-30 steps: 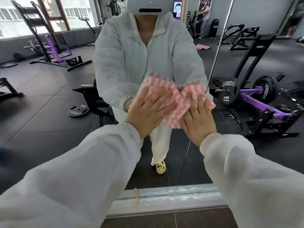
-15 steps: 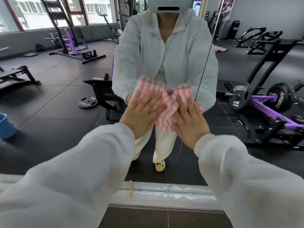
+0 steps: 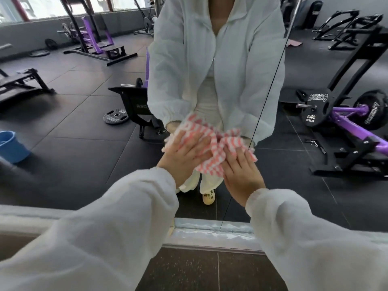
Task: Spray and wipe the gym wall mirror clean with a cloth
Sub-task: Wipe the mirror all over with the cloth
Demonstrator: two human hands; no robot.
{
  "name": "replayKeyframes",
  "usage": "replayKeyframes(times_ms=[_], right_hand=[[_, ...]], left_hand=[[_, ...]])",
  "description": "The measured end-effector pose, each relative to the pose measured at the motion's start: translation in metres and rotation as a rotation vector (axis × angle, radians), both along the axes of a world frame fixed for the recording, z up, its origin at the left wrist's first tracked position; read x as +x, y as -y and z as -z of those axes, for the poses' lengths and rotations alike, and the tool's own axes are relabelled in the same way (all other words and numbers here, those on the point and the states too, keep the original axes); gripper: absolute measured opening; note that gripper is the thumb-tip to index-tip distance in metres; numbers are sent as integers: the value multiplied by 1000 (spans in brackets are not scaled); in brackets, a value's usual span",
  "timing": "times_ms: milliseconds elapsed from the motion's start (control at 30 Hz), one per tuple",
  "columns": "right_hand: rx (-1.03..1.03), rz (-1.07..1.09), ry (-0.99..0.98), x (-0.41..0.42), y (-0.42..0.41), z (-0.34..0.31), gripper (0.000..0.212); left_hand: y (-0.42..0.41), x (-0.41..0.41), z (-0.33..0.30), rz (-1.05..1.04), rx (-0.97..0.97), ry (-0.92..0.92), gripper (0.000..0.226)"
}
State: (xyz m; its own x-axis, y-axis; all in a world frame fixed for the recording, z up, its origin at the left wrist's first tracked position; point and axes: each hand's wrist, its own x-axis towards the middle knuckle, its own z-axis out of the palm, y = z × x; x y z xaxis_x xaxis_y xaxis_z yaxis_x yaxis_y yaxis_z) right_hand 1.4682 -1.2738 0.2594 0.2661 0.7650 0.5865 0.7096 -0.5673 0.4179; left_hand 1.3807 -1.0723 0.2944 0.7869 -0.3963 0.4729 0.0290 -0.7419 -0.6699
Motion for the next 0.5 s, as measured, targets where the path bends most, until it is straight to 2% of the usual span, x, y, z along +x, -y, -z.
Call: replayKeyframes(times_ms=[67,133,167,267,400,500], right_hand=[[-92,27,-15,-10,-1,21,79],[-156,43,-22,-19,-5,33,81],[-157,54,-26,-23,-11,33,82],[-51,32,-38,-30,-42,12,79],[59,12,3,-37,-100,-46,75],[127,-23,29,-46,-138,-83,73]], left_hand=[[3,-8,18,-24,-27,-103,67],[5,-20,35,-115,-31,-321,68],[2,-26,38,-133,-44,-327,74],[-19,-32,32,-143,-158,-108,93],[-64,-41,-12,-144,-160,75,63],[-97,-50,-44,-97,-266,175,61]])
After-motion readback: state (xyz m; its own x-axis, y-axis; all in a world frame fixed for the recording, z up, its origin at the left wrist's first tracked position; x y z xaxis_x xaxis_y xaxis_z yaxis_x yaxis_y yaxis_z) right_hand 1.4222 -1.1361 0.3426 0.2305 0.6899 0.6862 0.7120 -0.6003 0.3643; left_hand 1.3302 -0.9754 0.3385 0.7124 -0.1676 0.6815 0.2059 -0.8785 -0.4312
